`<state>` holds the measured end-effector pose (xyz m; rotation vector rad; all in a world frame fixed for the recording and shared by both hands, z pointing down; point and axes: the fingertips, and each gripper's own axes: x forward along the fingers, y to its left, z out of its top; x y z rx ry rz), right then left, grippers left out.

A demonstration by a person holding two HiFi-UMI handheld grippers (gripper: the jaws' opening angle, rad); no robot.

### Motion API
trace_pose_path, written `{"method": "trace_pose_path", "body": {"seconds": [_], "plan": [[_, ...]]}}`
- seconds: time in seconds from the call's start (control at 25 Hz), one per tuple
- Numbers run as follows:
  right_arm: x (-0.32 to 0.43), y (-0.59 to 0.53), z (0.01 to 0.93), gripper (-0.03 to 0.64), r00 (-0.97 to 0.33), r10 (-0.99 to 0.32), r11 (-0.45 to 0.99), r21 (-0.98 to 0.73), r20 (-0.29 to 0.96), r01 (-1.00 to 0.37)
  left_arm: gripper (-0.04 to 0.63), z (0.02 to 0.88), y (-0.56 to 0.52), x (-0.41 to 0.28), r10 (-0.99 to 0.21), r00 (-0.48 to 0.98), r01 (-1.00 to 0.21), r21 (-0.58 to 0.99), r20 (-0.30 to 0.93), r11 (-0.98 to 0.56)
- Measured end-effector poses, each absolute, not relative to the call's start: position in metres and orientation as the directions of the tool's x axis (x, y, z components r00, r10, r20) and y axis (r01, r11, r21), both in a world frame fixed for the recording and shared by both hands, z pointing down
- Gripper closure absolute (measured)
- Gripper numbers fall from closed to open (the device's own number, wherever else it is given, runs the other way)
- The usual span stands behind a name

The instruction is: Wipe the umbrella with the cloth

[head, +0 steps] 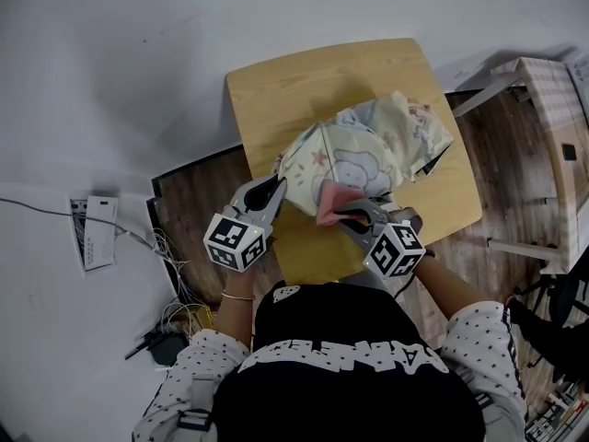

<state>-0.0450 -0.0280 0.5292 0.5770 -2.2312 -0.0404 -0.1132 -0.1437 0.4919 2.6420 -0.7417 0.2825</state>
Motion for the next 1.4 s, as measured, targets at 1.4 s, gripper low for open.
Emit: {"method": "trace_pose_path", "body": {"seconds": [1.4], "plan": [[0.006, -0.116, 0.484, 0.584, -0.422, -0.567, 0.811, 0.570, 0.708, -0.133, 0.571, 0.489, -0.143, -0.120, -0.483, 0.822, -0.564, 0.310, 0.303, -0.765]]}}
